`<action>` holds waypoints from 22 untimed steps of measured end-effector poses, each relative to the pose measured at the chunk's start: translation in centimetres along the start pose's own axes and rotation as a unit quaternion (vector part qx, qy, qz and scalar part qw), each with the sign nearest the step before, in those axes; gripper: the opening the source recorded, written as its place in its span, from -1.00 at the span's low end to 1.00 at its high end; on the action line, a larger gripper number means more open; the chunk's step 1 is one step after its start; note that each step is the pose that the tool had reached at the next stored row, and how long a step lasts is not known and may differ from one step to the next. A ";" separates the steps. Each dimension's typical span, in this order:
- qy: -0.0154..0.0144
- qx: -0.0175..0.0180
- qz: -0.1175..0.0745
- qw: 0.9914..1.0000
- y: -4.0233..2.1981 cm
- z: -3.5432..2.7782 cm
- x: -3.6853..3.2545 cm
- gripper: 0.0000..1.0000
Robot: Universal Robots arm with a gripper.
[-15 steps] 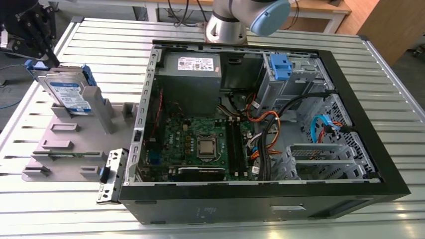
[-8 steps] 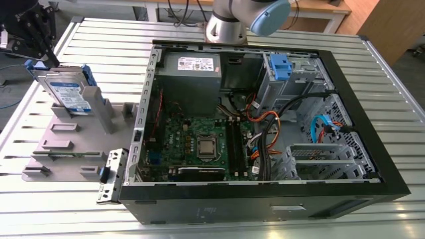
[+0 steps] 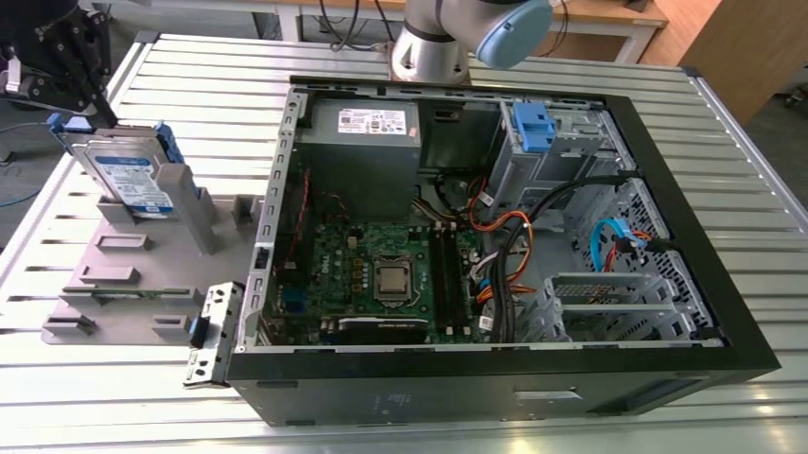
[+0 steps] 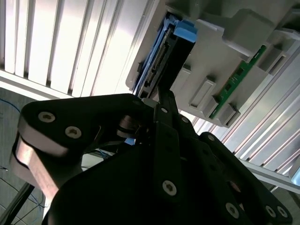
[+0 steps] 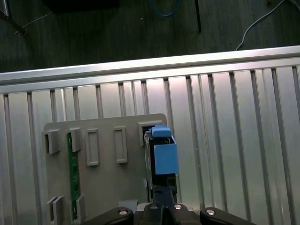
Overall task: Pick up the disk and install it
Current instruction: 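Pick up the disk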
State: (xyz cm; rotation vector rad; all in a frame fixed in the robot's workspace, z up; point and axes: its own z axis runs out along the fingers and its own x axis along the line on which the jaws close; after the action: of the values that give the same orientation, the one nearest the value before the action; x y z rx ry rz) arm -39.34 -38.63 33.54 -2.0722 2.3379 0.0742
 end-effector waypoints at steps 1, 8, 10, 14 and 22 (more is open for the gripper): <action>0.000 0.000 0.000 1.000 0.00 0.00 0.00 -0.79; 0.000 0.000 0.000 1.000 -0.05 -0.03 0.00 -0.79; 0.000 0.000 0.000 1.000 -0.05 -0.03 0.00 -0.79; 0.000 0.000 0.000 1.000 -0.05 -0.04 -0.01 -0.79; 0.000 0.000 0.000 1.000 -0.05 -0.05 -0.01 -0.30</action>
State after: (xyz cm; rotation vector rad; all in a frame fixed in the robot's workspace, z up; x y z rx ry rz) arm -39.29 -38.64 33.58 -2.0722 2.3380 0.0742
